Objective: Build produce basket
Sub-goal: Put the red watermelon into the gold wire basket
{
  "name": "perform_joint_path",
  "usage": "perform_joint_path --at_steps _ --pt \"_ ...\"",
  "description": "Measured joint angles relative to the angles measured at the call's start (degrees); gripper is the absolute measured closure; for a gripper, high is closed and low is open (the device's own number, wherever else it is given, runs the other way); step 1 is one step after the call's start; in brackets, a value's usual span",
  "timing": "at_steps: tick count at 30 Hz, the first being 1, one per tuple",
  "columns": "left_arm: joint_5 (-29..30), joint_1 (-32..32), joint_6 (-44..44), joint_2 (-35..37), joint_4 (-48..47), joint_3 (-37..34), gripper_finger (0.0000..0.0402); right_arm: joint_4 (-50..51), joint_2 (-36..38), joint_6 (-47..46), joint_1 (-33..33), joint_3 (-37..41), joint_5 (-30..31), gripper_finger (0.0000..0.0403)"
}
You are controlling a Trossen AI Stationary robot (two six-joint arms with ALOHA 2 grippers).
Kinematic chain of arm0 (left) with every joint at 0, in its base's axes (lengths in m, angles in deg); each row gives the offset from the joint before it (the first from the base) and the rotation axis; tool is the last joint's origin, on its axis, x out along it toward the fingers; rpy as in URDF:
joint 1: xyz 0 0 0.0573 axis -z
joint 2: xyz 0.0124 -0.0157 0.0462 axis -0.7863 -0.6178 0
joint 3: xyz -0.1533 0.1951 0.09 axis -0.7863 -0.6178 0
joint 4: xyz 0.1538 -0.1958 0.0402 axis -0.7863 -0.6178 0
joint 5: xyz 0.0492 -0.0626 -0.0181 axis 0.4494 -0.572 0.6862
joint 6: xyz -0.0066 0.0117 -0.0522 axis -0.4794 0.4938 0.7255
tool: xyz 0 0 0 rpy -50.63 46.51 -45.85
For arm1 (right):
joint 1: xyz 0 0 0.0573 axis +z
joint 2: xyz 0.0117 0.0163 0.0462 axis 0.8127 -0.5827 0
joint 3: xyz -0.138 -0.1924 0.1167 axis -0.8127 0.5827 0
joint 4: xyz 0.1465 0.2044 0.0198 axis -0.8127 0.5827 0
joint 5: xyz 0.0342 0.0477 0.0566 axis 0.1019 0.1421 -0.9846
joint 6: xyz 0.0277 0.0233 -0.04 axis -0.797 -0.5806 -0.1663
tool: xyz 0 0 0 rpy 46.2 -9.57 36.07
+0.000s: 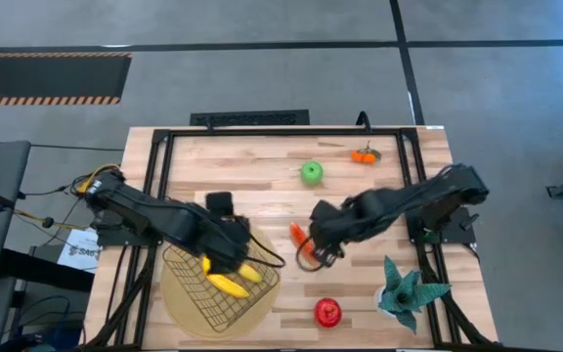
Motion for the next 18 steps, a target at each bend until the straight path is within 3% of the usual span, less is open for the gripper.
perform_joint_path --at_steps 8,18 --pt "0.01 0.07 2.18 12.80 0.26 -9.41 0.0091 -3.31 -10.60 -11.65 0.27 0.00 0.61 0.0181" --pt "-0.66 0.41 8.31 24.91 1.29 -22.65 0.0091 -5.27 -17.36 -14.54 -1.79 -0.02 -0.76 0.0174"
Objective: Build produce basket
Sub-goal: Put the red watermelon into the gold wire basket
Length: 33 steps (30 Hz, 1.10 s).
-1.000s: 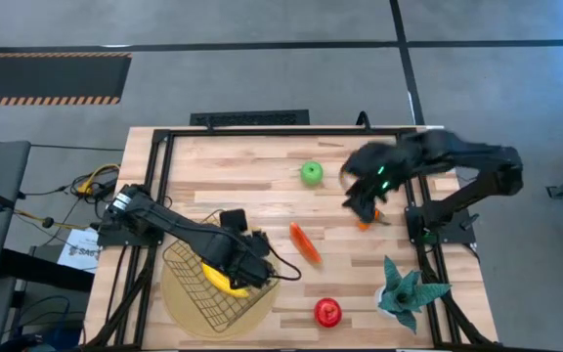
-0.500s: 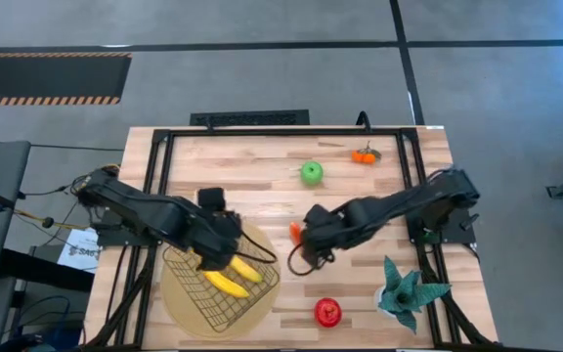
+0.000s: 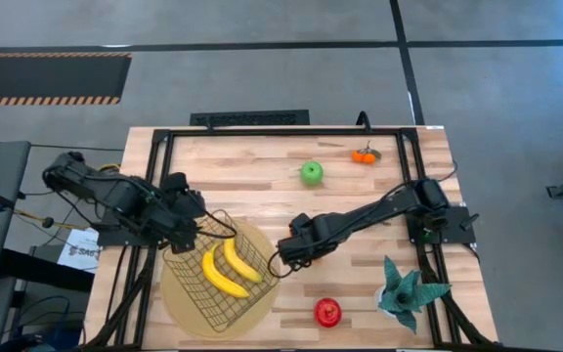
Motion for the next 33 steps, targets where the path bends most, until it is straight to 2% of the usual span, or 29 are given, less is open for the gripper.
perform_joint_path --at_steps 6,26,30,33 --pt "-0.09 0.06 1.27 1.73 -0.07 -4.00 0.0091 -1.80 -0.18 1.67 -2.05 0.85 -0.07 0.0174" --pt "-0.03 0.06 1.52 1.69 0.52 -4.12 0.0091 -17.48 -0.20 3.54 -4.79 12.07 -2.20 0.0175" --pt "-0.03 0.06 1.97 1.69 0.51 -4.12 0.0091 -20.70 -0.21 4.47 -5.52 13.49 -3.75 0.0186" --pt "-0.04 0.06 2.28 1.69 0.50 -4.12 0.0091 -21.19 -0.22 4.46 -5.88 13.97 -4.33 0.0212"
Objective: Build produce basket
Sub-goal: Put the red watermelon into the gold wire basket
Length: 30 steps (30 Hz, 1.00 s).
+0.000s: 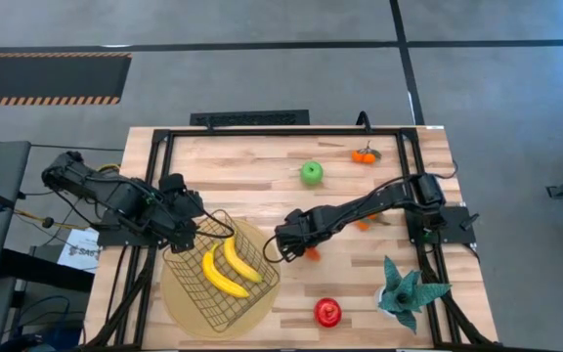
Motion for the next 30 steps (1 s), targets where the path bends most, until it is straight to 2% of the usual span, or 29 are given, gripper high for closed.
perform_joint_path --at_steps 7,15,22,30 --pt "-0.11 0.00 0.87 -0.02 0.00 0.00 0.0091 -0.10 0.13 3.45 -0.81 0.06 -1.84 0.0341" --pt "-0.34 0.00 1.32 -0.02 0.00 0.00 0.0091 1.30 5.23 5.39 -1.13 -1.50 -1.64 0.0343" --pt "-0.37 0.00 0.96 -0.04 -0.07 0.00 0.0091 0.32 12.16 6.26 1.23 -8.28 4.38 0.0343" --pt "-1.19 0.00 0.56 -0.04 0.10 0.00 0.0091 -18.00 13.25 14.23 5.54 -13.99 5.82 0.0343"
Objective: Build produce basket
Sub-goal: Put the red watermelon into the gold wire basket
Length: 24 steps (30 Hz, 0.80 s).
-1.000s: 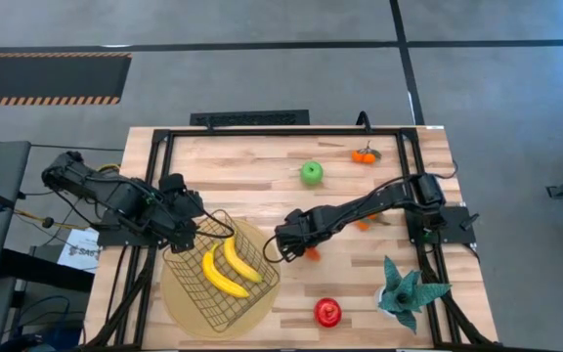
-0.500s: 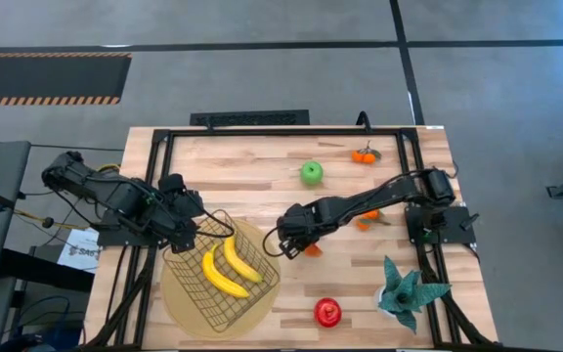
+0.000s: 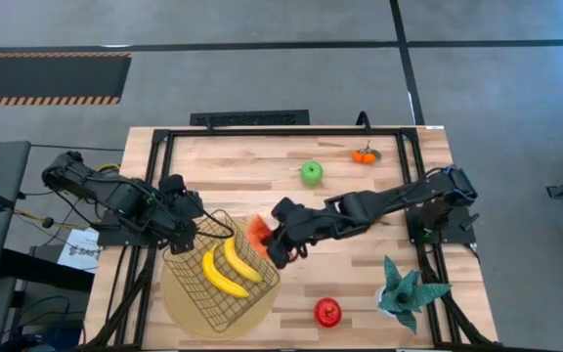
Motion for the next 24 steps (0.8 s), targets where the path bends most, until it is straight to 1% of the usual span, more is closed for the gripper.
perform_joint_path --at_steps 1,4,8,12,15,18,22,24 --pt "0.56 0.00 -0.12 0.00 0.68 0.00 0.0091 -1.97 0.00 0.65 0.33 0.00 0.00 0.0343" --pt "2.79 0.00 -0.38 0.06 5.91 0.00 0.0091 -3.54 -0.04 2.00 0.93 0.02 0.62 0.0343" --pt "4.70 0.00 -3.25 0.58 17.36 0.00 0.0091 -2.80 -0.08 2.11 1.00 0.02 1.73 0.0343" --pt "2.84 0.00 -9.50 1.01 30.58 0.02 0.0091 -2.22 -0.09 2.27 1.00 0.04 2.87 0.0343" --pt "-0.08 0.00 -13.38 1.00 37.54 0.00 0.0091 -2.12 -0.09 2.64 1.01 0.07 3.02 0.0343" --pt "-0.77 -0.58 -14.36 1.01 40.36 0.00 0.0091 -2.45 -0.09 3.06 1.35 0.06 3.04 0.0343" --pt "-0.74 -2.46 -12.27 1.01 40.03 0.00 0.0091 -2.74 -0.09 4.02 1.80 0.07 3.26 0.0343" --pt "-1.63 -3.34 -11.25 1.01 40.07 0.00 0.0091 -2.74 -0.09 4.41 2.23 0.07 4.28 0.0343"
